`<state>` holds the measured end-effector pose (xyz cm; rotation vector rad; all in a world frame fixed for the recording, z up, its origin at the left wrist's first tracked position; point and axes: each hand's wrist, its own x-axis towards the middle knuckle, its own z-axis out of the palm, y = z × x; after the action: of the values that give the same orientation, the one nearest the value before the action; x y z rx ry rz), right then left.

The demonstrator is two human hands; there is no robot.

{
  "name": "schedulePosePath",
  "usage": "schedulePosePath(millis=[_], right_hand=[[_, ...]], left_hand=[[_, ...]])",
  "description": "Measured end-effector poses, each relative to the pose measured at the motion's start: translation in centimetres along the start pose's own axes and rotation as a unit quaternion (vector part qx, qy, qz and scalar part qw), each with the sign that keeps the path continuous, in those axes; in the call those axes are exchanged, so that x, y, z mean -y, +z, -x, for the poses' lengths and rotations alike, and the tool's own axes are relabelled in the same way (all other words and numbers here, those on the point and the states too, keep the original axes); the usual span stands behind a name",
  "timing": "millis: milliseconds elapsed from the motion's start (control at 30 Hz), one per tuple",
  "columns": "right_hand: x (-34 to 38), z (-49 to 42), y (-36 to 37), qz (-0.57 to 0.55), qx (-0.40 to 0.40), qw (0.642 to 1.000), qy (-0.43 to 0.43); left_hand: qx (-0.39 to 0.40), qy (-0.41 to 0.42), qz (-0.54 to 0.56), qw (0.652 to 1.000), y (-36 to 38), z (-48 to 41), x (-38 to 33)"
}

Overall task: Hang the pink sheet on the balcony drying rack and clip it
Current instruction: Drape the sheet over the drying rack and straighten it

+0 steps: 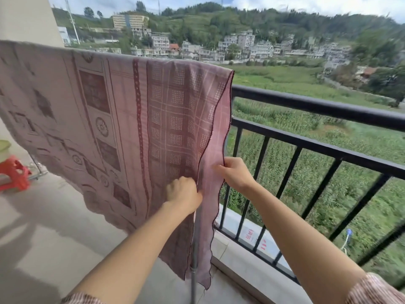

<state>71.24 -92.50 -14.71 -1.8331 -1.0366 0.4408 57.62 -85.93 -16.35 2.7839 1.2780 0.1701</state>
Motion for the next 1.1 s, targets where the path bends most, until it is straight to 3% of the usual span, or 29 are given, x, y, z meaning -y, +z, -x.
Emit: schedulePosePath(millis=[133, 300, 400, 567, 633, 733, 867, 933, 1033, 1100], right_hand=[[-1.6, 0.4, 1.4, 0.020, 0.034, 0.997, 0.062], [-4.8, 0.5, 2.9, 0.078, 0.074, 0.987, 0.117], [-5.6, 0.9, 3.2, 0.109, 0.063, 0.984, 0.125], [-6.2, 1.2, 3.1, 0.107, -0.006, 0.987, 0.120], [-6.4, 1.4, 3.1, 0.102, 0.005, 0.987, 0.123], [-7.0, 1.7, 3.3, 0.101, 0.033, 0.985, 0.133], [-7.5, 2.2, 3.9, 0.105, 0.046, 0.984, 0.139], [-7.6, 2.5, 4.1, 0.109, 0.043, 0.983, 0.142], [-7.4, 2.8, 4.4, 0.106, 0.027, 0.983, 0.150], [-7.6, 2.9, 4.7, 0.107, 0.014, 0.982, 0.152]], left_hand=[[0.097, 0.002, -0.021, 0.995, 3.6, -0.6, 1.1], [0.114, 0.001, 0.027, 0.993, 7.1, 0.2, 1.8], [0.171, 0.016, 0.063, 0.983, 8.2, 0.7, 1.8], [0.309, -0.007, 0.329, 0.892, 8.1, 0.3, 4.0], [0.329, -0.042, 0.356, 0.874, 8.3, 0.4, 5.0], [0.314, -0.051, 0.284, 0.905, 10.4, 0.7, 4.8], [0.176, -0.059, 0.148, 0.971, 12.6, 0.8, 4.3], [0.173, -0.063, 0.173, 0.968, 12.9, 0.3, 5.0], [0.375, -0.056, 0.231, 0.896, 11.8, 0.1, 5.9], [0.415, -0.044, 0.241, 0.877, 10.6, -0.1, 6.7]])
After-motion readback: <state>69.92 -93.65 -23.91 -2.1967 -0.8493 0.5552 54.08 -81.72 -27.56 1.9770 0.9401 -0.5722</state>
